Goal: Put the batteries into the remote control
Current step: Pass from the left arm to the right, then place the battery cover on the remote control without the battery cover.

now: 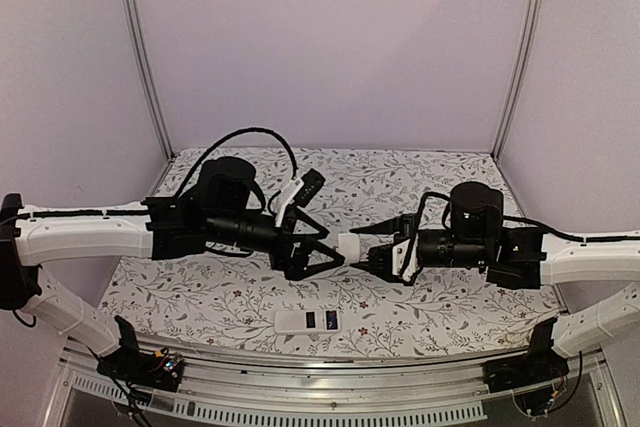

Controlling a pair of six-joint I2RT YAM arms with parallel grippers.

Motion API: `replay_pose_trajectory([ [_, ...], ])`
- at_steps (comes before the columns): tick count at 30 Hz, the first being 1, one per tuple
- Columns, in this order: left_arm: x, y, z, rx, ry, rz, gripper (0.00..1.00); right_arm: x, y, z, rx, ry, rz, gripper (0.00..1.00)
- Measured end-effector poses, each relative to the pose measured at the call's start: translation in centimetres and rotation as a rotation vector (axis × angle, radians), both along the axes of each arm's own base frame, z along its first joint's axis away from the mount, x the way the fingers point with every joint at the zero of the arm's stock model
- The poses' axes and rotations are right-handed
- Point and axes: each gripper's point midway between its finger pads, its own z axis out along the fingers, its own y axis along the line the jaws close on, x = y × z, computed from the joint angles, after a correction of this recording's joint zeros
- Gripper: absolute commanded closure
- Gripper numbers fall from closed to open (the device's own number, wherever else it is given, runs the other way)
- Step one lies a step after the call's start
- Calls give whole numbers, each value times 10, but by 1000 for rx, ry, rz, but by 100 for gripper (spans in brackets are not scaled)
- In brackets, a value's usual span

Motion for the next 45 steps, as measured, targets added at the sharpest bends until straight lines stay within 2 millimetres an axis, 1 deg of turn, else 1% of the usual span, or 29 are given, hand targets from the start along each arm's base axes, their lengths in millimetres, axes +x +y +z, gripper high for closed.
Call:
replay_pose_trajectory([
  [1,3,5,-2,23,-25,21,0,1,-1,-4,-8,35,-6,81],
  [3,8,14,1,48,-91,51,0,1,-4,-14,-26,122,-14,81],
  [6,11,35,7,69,-218,91,0,1,-7,-36,-66,285,-27,82],
  [7,11,41,6,82,-257,100,0,0,-7,-43,-78,342,-35,82],
  [9,9,52,-6,134,-334,103,0,-2,-7,-58,-100,450,-48,82],
  [10,9,57,-17,173,-372,100,0,-4,-7,-63,-109,490,-53,82],
  [11,7,62,-33,227,-409,85,0,-6,-7,-71,-120,541,-60,82],
  [15,-10,71,-92,403,-472,-30,0,-13,-13,-91,-149,663,-88,82],
  [21,-28,76,-172,631,-423,-199,0,-10,-19,-108,-164,764,-143,82],
  [23,-33,79,-195,693,-394,-243,0,-9,-21,-113,-171,784,-156,82],
  [26,-38,85,-218,759,-354,-281,0,-9,-22,-122,-187,807,-164,82],
  [27,-39,85,-222,763,-343,-290,1,-9,-23,-124,-191,811,-166,82],
  [31,-39,79,-222,755,-341,-295,6,-11,-25,-131,-208,823,-166,82],
  [34,-39,79,-222,753,-340,-294,8,-12,-25,-138,-227,828,-167,83],
  [39,-39,80,-221,754,-332,-285,11,-13,-24,-167,-301,856,-177,85],
  [41,-40,82,-221,757,-326,-278,11,-13,-20,-178,-336,866,-179,85],
  [45,-39,86,-217,761,-321,-256,11,-14,-10,-191,-372,875,-173,85],
])
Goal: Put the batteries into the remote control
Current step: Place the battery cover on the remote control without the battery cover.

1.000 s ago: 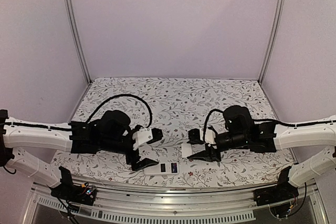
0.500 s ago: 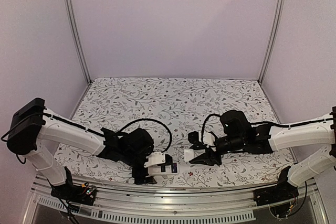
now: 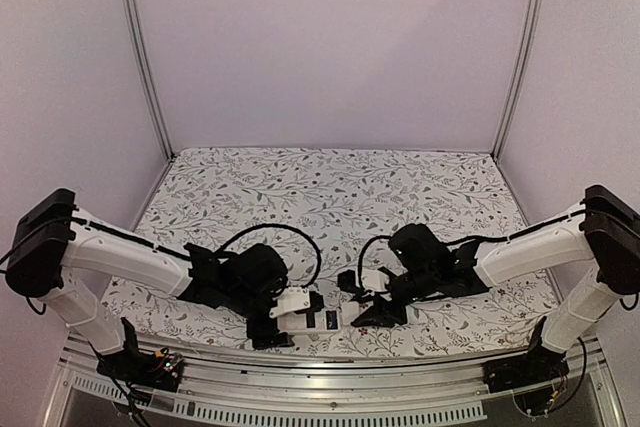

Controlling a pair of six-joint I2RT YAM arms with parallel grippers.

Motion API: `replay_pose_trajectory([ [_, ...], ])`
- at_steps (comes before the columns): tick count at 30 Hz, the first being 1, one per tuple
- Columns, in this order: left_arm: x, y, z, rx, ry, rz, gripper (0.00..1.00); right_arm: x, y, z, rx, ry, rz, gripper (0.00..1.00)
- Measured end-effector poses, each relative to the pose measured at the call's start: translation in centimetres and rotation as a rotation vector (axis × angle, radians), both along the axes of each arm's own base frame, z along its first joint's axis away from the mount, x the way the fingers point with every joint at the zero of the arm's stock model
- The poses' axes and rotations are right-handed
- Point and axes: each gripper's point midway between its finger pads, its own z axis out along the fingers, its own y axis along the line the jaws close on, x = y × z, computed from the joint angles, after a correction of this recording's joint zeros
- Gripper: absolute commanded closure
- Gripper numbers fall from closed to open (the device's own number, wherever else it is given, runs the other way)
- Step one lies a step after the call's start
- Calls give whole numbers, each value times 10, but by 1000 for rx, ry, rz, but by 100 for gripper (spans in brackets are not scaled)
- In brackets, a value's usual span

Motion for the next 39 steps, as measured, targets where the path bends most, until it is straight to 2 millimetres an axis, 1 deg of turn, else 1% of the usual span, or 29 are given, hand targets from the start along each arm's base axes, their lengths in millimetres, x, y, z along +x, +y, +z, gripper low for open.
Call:
replay_pose_trajectory([
  [5,-1,10,6,-4,-11,26,11,-2,8,-7,-5,11,15,86],
  [10,-5,18,8,-8,-6,41,13,1,19,-8,11,15,25,86],
  [12,-5,19,10,-14,-7,45,18,2,23,-8,19,20,30,86],
  [15,-4,21,13,-21,-15,47,28,2,26,-9,27,28,34,86],
  [16,-4,22,13,-23,-16,51,30,2,27,-10,29,32,35,86],
  [22,-2,24,12,-16,-26,54,32,0,28,-16,26,52,43,86],
  [30,-1,30,9,6,-25,48,33,4,37,-15,37,53,43,86],
  [34,-3,33,7,22,-16,45,34,4,36,-21,25,62,40,86],
  [39,-5,34,6,25,-7,35,38,4,36,-22,22,64,38,86],
])
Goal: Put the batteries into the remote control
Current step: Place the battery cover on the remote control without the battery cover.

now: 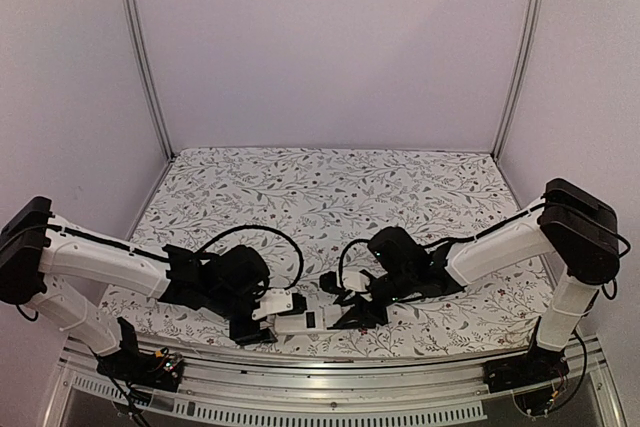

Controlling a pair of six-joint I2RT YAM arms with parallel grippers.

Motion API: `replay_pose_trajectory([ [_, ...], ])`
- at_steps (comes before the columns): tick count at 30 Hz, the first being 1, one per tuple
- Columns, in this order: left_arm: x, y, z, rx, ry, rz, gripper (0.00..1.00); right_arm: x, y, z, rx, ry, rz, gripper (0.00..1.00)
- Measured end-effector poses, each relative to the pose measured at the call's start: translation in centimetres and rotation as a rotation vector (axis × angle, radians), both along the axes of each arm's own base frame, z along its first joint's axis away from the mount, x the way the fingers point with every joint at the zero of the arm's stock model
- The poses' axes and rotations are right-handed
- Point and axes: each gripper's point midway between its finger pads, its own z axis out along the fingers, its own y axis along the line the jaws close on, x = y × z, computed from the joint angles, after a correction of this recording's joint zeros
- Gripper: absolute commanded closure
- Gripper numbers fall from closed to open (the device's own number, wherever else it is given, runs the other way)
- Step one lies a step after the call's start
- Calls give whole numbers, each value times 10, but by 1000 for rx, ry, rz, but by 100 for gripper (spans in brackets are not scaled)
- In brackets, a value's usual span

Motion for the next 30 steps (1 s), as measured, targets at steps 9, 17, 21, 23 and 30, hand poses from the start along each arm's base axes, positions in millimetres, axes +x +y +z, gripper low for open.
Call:
replay_pose_trajectory([
  [9,-3,-1,0,-7,17,-10,41,1,-1,-4,-19,3,-8,86],
  [17,-6,-1,0,-10,30,-16,42,2,6,-3,-24,-6,-6,85],
  [21,-6,-2,1,-13,29,-18,42,2,7,-4,-34,-8,-5,84],
  [23,-6,-2,1,-14,29,-19,42,2,6,-5,-37,-13,-4,84],
  [30,-6,-2,1,-14,30,-21,43,2,0,-3,-65,-39,-1,84],
])
